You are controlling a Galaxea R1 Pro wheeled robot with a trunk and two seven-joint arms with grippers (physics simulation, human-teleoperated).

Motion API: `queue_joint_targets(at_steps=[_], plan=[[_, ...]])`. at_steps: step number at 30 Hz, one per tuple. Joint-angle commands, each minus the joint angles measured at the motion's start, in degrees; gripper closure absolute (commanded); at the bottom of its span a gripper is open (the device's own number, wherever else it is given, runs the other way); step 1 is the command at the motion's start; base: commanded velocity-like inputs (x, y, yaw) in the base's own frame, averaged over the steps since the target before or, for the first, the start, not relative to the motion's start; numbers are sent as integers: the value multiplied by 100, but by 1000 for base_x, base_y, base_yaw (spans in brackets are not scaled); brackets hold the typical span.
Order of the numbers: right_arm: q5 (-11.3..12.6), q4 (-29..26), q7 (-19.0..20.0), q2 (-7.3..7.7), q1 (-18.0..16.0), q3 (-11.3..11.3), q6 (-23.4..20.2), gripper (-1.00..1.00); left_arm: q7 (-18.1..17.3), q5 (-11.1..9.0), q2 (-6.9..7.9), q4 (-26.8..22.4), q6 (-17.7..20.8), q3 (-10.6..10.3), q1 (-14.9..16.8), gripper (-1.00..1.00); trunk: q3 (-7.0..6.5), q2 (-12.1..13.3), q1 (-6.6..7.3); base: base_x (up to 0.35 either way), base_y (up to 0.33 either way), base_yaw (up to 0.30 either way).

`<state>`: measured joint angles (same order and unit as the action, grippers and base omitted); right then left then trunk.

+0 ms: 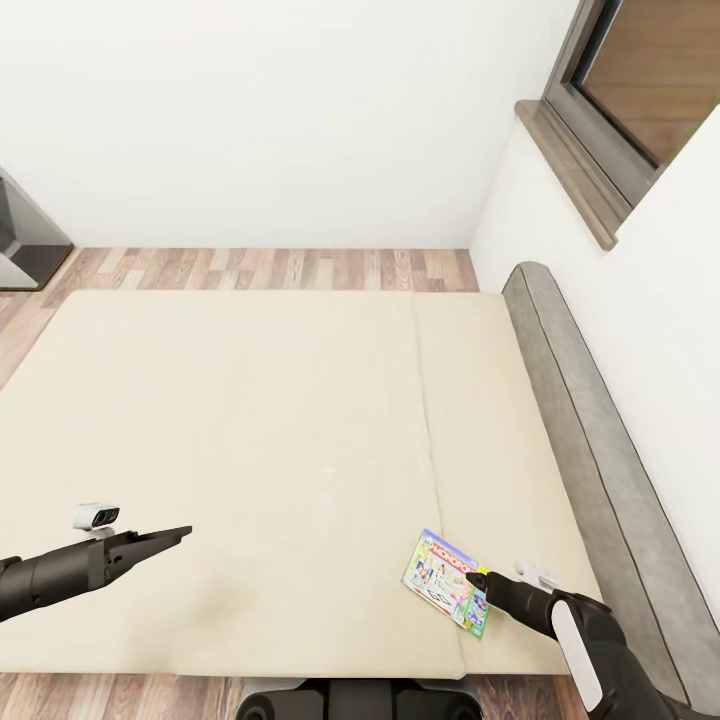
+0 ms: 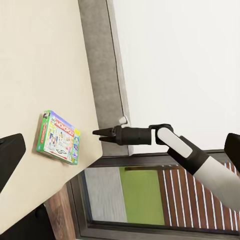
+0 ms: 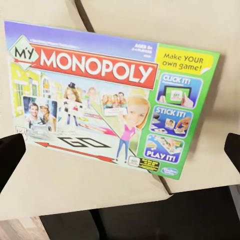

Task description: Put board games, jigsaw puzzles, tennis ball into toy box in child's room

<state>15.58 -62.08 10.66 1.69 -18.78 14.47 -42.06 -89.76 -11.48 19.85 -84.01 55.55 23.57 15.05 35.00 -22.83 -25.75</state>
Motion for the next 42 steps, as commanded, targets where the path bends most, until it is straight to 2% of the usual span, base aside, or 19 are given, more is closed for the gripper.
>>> queue_joint_targets(at_steps=[1,19,30,42], plan=[[-19,-5,36,-2,-3,14,-31,-100,-24,5,1,-1,61,2,1,-100,7,-9,-3,0,0,0],[-15,-5,26,-2,-3,25,-31,-100,-24,5,1,-1,61,10,-1,-100,7,-9,-3,0,0,0],[-17,-5,208,-2,-3,28,-31,-100,-24,5,1,-1,61,7,2,-100,7,-9,-3,0,0,0],[-19,-5,234,-2,-3,30,-28,-100,-24,5,1,-1,61,15,0,-100,46,-9,-3,0,0,0]])
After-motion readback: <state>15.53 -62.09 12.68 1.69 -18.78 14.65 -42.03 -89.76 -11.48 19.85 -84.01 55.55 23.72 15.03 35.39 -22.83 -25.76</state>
